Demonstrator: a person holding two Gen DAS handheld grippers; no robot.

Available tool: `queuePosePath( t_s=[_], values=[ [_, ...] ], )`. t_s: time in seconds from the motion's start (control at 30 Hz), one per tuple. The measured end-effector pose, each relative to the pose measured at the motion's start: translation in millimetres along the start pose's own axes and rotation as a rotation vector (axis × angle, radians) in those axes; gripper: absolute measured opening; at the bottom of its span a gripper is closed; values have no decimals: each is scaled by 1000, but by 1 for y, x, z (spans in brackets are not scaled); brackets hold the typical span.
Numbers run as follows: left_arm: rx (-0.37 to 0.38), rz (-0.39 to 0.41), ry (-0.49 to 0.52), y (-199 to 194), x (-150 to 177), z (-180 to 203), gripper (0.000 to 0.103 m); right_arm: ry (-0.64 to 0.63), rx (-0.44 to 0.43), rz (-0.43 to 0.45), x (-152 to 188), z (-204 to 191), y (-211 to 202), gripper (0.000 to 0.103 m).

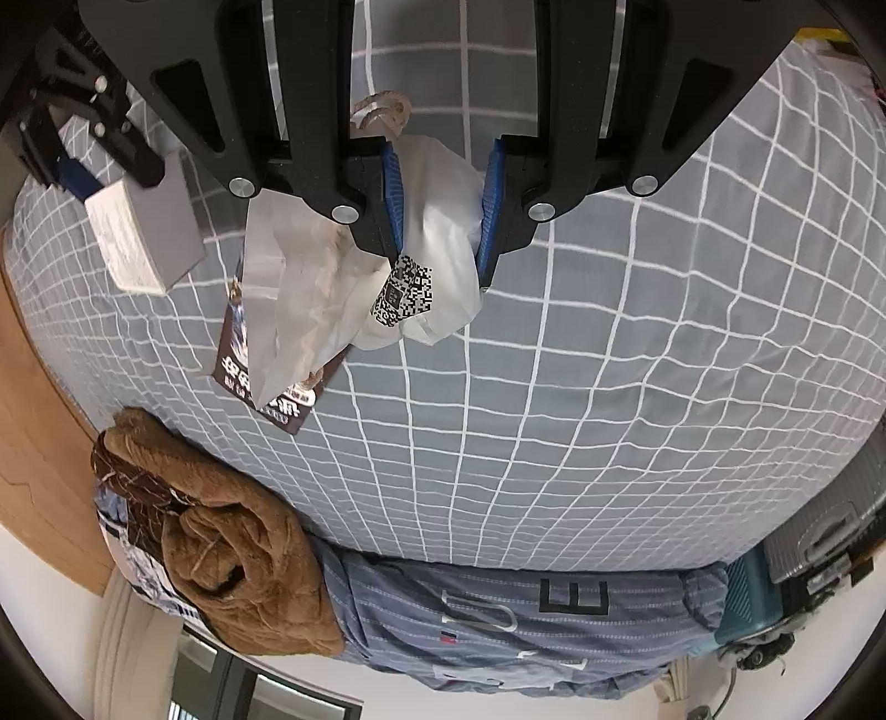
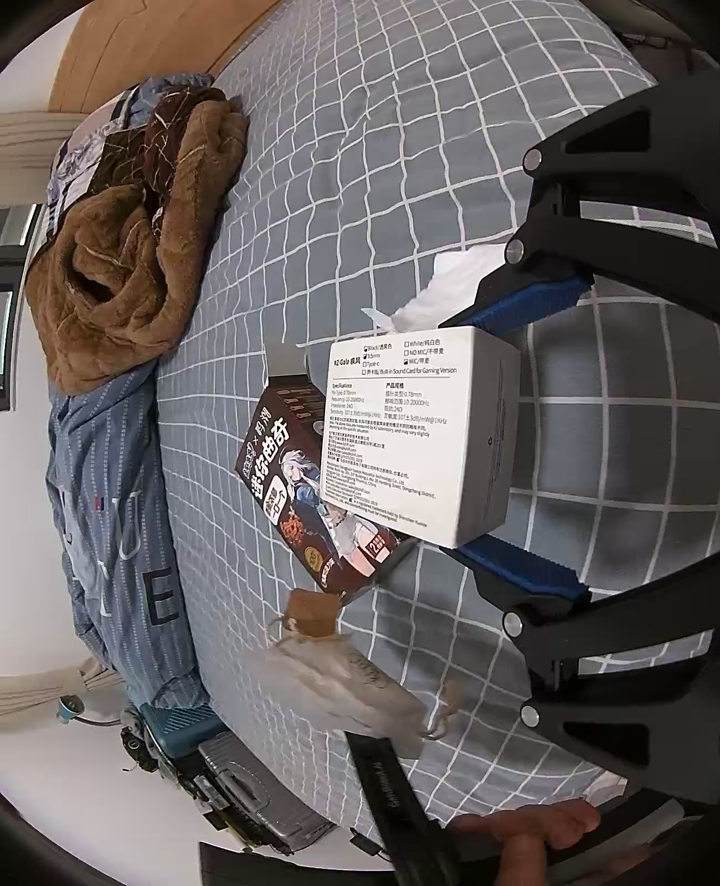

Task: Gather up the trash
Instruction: 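Lift the white bag and white box and carry them toward the bin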

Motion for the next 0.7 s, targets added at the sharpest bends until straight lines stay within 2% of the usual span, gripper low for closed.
queuePosePath(
  t_s=[0.7],
  values=[
    [3, 10, 14, -57, 44, 5, 23, -20, -21, 58, 7, -2, -51, 67]
  ],
)
Point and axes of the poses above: each gripper's, at about its wrist camera, not at the fingertips, and y roughly the way its jaws point, z to its right, x to its underside, the point moved 9 cm from there along y, roughly the way its jaws point, and after that the axes turned 10 degrees about y, right-handed, at the moved point
